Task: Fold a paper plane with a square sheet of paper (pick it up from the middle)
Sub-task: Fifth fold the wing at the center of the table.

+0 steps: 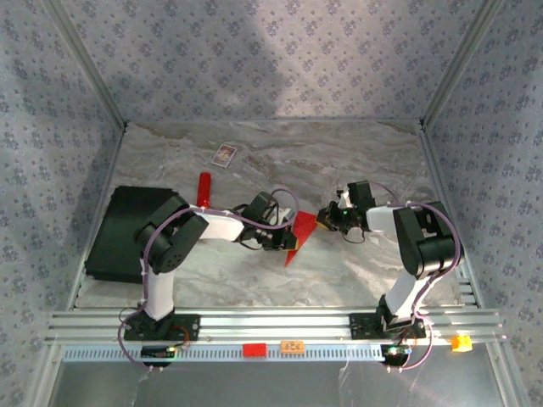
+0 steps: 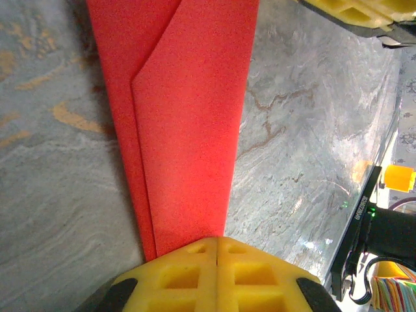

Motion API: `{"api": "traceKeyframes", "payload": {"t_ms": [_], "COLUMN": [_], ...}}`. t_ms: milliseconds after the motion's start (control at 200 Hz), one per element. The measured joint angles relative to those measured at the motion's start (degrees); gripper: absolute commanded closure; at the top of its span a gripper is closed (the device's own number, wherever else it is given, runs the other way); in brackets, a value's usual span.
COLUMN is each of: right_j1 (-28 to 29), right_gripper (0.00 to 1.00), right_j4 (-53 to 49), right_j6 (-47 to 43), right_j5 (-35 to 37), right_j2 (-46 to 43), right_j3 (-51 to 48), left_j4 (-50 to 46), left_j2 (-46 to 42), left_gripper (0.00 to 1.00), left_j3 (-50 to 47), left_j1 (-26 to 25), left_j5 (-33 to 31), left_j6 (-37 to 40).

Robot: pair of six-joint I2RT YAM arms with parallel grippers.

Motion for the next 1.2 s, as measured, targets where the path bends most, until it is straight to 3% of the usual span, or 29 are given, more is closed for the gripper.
{"api": "traceKeyframes", "payload": {"t_ms": [805,1199], "right_j1": [-5.22,-3.34], "right_gripper": [0.92,0.91], "right_j4": [-2.25,-2.27], "right_j6": [-0.55,-2.05], "right_j5": [5.09,3.63], "right_j2": [0.00,0.00], "right_j3": [2.64,2.45], "left_j4": [0.92,-4.37], "left_j2": [-0.20,-10.84], "left_gripper": [1.00,1.00], "left_j3": [-0.59,-5.03], "left_j1": [0.04,0.76], "left_j5": [0.17,-5.38], "left_j6": [-0.09,-1.29]}}
